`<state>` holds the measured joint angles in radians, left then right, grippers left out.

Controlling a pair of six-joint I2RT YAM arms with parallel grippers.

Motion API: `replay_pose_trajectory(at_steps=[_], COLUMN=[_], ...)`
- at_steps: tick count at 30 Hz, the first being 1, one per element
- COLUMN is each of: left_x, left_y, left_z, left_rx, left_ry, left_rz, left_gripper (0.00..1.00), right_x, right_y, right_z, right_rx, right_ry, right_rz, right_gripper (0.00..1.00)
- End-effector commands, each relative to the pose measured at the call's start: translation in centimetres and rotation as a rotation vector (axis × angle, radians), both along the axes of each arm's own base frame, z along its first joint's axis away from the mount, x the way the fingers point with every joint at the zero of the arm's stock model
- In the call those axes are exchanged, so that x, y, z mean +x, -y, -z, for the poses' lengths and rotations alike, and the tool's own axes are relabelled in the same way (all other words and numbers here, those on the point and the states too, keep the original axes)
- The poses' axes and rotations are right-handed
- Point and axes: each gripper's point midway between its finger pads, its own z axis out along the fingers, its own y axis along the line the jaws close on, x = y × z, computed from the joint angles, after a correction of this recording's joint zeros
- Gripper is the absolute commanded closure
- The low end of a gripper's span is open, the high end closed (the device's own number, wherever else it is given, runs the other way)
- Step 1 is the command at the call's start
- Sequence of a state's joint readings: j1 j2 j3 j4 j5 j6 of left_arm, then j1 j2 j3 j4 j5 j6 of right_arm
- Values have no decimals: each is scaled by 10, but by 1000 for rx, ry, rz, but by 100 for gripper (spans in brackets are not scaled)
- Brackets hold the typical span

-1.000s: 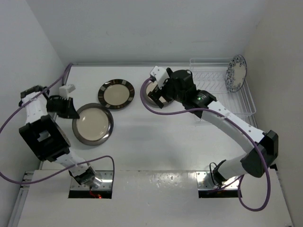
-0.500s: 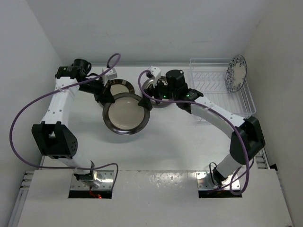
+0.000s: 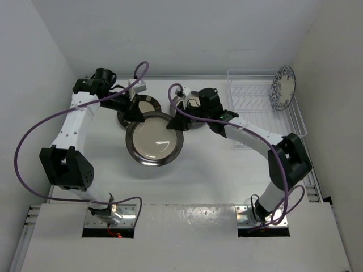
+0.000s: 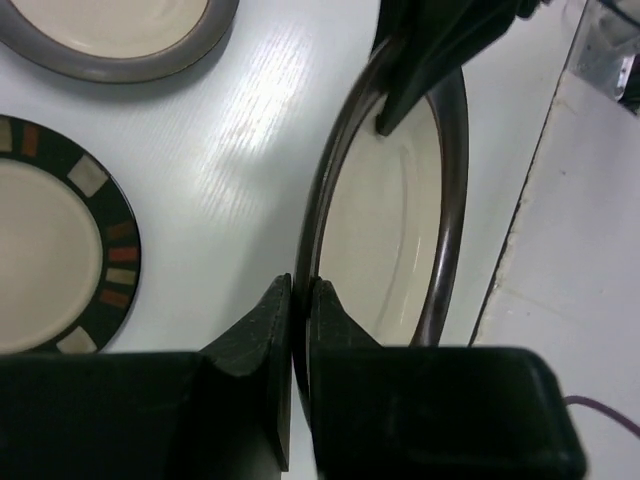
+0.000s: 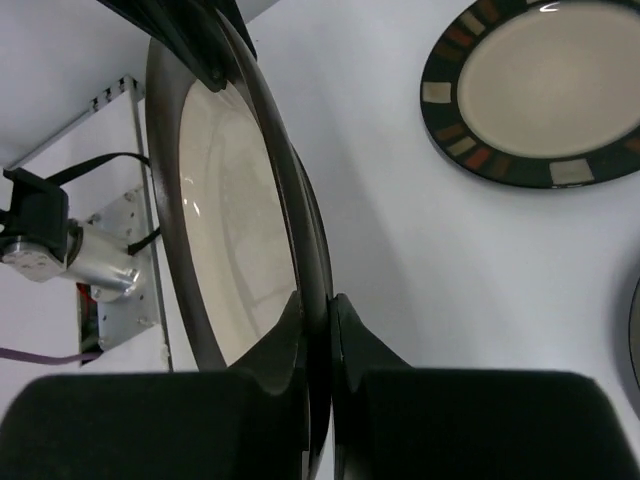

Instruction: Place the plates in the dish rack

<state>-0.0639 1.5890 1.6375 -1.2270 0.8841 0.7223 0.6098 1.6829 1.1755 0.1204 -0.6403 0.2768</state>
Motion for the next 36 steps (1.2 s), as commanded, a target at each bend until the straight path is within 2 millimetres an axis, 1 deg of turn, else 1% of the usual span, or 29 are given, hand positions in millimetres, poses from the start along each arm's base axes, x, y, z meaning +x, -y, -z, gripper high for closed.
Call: replay_pose_trajectory(at_steps=[1,2,3,4,5,6,7,8,9,10,11,13,14,16,17,18,19,20,21,22,23,24,27,29,30,31,32,34,36], left_x=[3,6,14,22,26,29,34,40,47,55,62,76,84,93,96,96,95,93,91,90,87,85,84,85,85,85,86,88,90], left_y=[18,19,18,14,12,10,6,2,-4,-11,-24,-42,-58,-86,-97,-108,-111,-115,-119,-117,-117,-115,-113,-115,-115,-115,-113,-114,-114], left_z=[-39,-38,-37,-35,-31,-30,-29,-33,-36,-43,-47,-59,-56,-58,-54,-50,-46,-35,-30,-25,-15,-12,-1,3,10,10,14,18,26], left_rx=[-128,-119,-116,-89,-76,-67,-49,-47,-52,-40,-35,-29,12,45,69,73,77,83,81,77,82,80,78,70,74,74,69,71,74], left_ry=[89,87,72,71,61,61,64,78,82,107,121,151,158,167,171,161,149,121,104,89,64,57,26,11,-10,-10,-23,-34,-54], left_rz=[20,2,-46,-97,-119,-138,-168,-196,-238,-280,-329,-426,-504,-613,-650,-676,-685,-694,-700,-693,-692,-679,-670,-670,-669,-669,-663,-662,-662], left_gripper=[100,100,90,47,19,2,0,0,0,0,0,0,0,0,0,0,0,0,0,0,0,0,0,0,0,0,0,0,0], right_x=[-8,-7,-4,4,13,14,30,37,42,61,68,85,101,115,128,133,138,146,148,152,157,156,167,180,180,182,192,194,202], right_y=[-6,-3,1,13,18,24,40,45,54,81,90,126,158,194,232,252,266,298,326,348,380,400,461,473,484,487,492,504,513], right_z=[-26,-35,-44,-63,-63,-85,-86,-105,-110,-117,-135,-145,-158,-175,-179,-195,-202,-208,-225,-231,-236,-249,-242,-237,-240,-241,-234,-241,-234], right_rx=[77,86,89,101,89,110,81,97,82,51,54,10,-16,-44,-80,-84,-97,-137,-179,-200,-254,-304,-481,-517,-573,-585,-595,-643,-691], right_ry=[-2,23,49,97,108,154,172,207,211,235,262,293,335,385,406,442,467,505,558,588,628,683,729,756,779,791,803,829,843], right_rz=[-25,-15,20,72,119,141,223,251,285,396,433,560,669,804,913,996,1042,1120,1237,1304,1421,1490,1634,1657,1668,1674,1686,1715,1734], right_gripper=[100,100,100,100,100,100,100,100,100,100,100,100,100,100,100,100,100,100,100,100,100,100,100,100,100,100,100,100,100])
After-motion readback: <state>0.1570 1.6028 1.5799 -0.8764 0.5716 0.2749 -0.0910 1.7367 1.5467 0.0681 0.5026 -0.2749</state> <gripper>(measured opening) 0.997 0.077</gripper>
